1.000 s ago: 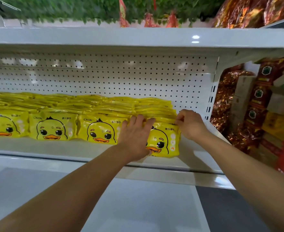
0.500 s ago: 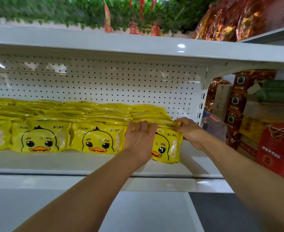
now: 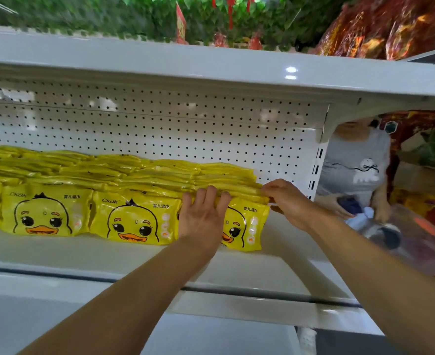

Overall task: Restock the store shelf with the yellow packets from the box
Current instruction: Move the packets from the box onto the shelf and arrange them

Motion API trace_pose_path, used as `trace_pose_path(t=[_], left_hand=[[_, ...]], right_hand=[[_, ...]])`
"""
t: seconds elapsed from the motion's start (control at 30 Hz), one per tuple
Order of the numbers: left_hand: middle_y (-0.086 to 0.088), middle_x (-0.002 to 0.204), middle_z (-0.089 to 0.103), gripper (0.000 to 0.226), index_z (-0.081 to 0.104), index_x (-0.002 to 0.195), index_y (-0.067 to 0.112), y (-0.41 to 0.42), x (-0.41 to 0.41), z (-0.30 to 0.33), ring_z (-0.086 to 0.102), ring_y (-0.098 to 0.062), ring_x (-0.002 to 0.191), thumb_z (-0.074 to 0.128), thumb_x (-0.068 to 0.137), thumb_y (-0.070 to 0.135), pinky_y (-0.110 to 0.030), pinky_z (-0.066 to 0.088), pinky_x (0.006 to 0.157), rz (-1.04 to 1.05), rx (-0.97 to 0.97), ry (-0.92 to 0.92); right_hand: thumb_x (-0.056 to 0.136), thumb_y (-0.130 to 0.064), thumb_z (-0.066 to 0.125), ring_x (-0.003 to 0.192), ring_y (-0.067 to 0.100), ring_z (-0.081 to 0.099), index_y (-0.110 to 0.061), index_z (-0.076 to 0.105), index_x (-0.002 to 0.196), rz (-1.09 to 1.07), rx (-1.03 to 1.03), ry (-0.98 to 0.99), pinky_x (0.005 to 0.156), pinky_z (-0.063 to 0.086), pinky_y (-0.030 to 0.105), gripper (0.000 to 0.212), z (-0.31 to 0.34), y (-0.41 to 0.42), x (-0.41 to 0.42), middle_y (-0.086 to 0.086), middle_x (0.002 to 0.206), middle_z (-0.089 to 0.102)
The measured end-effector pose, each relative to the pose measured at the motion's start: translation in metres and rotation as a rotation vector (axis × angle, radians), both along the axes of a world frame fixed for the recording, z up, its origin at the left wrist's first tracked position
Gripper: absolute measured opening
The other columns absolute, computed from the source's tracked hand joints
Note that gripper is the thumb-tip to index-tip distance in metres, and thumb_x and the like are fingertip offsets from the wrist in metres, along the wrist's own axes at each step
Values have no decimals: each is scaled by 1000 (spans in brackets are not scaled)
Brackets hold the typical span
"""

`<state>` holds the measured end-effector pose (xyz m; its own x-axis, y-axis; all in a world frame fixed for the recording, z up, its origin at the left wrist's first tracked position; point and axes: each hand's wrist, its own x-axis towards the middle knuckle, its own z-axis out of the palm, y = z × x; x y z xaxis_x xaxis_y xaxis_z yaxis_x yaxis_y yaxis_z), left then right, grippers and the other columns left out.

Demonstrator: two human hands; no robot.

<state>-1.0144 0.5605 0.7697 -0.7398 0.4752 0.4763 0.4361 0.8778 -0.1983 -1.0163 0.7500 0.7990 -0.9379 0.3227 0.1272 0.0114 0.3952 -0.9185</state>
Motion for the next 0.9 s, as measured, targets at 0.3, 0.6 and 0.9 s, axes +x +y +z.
trace_pose_path(t=[0.3,0.6,0.9], left_hand=[[1,142,26,105,21,132,17,9,1,11,23,-20,135,76,55,63,-44,11,116,-14,112,-136],[-1,150,18,113,12,139,13,10,1,7,21,-20,138,73,59,65,-43,13,114,42,89,-94],[-2,140,29,99,16,134,20,19,-14,5,33,-24,128,71,64,62,-44,24,106,45,107,-34]], right_hand=[[96,-13,43,99,19,54,-29,44,132,112,-76,-150,95,45,41,39,2,9,-37,1,127,53],[92,2,41,97,18,53,-18,54,119,138,140,-34,77,46,28,36,-2,12,-45,0,114,49],[91,5,43,118,24,51,-21,53,119,104,104,-29,92,46,34,40,0,15,-64,7,132,49]])
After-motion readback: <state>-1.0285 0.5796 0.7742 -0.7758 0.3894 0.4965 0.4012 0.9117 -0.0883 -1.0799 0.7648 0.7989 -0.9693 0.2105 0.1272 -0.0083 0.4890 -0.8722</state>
